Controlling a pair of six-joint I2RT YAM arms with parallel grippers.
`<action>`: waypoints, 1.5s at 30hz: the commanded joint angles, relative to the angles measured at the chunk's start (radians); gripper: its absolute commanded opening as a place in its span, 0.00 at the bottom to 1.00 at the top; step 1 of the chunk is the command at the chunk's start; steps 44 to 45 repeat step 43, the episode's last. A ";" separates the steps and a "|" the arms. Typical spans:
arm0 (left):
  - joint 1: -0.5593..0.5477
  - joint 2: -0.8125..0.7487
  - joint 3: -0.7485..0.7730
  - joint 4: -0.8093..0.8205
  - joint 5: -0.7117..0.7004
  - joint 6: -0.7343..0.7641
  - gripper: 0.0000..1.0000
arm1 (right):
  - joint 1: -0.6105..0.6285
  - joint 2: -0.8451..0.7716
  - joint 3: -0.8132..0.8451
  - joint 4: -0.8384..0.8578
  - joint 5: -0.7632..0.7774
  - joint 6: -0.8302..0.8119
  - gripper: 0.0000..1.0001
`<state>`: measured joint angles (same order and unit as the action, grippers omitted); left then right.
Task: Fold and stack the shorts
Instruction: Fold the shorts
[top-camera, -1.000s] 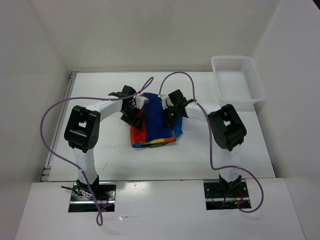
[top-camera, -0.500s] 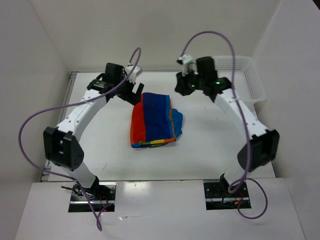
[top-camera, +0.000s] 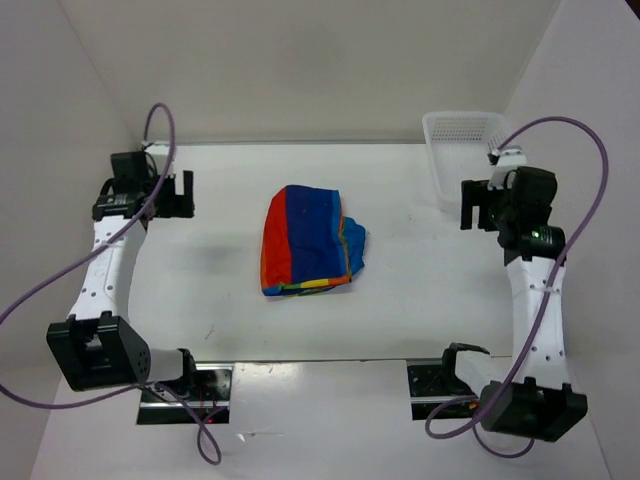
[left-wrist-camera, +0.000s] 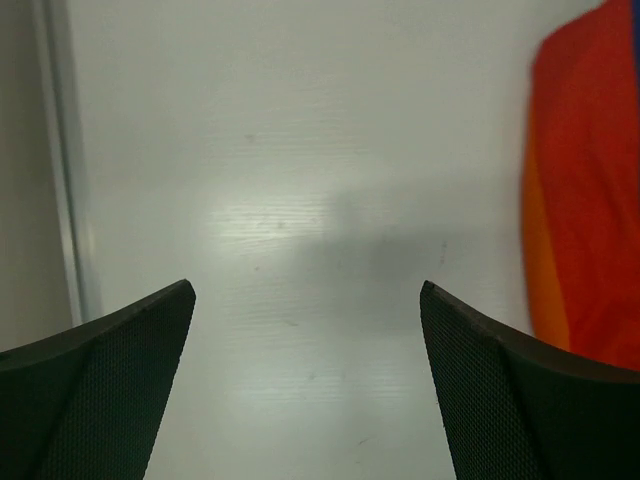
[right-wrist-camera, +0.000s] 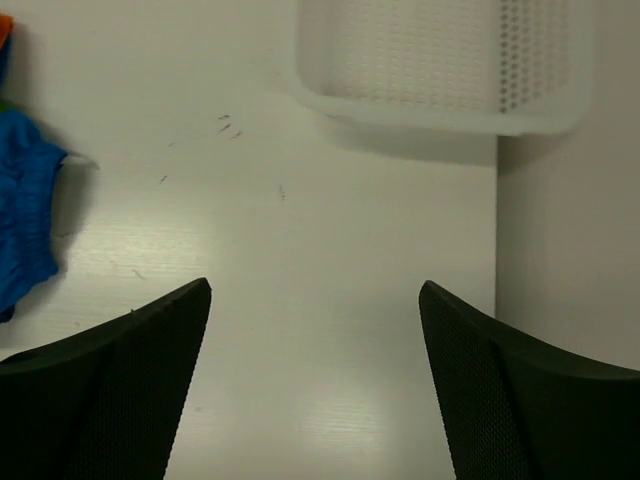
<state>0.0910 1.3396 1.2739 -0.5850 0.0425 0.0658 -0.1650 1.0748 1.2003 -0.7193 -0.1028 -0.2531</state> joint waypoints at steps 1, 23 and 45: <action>0.113 -0.089 -0.034 0.020 0.088 -0.041 1.00 | -0.063 -0.121 -0.024 -0.012 0.029 0.023 0.91; 0.490 -0.355 -0.298 -0.047 0.338 0.022 1.00 | -0.180 -0.400 -0.153 -0.003 -0.011 0.101 0.99; 0.619 -0.270 -0.298 -0.056 0.401 0.051 1.00 | -0.159 -0.403 -0.173 0.031 0.207 0.311 0.99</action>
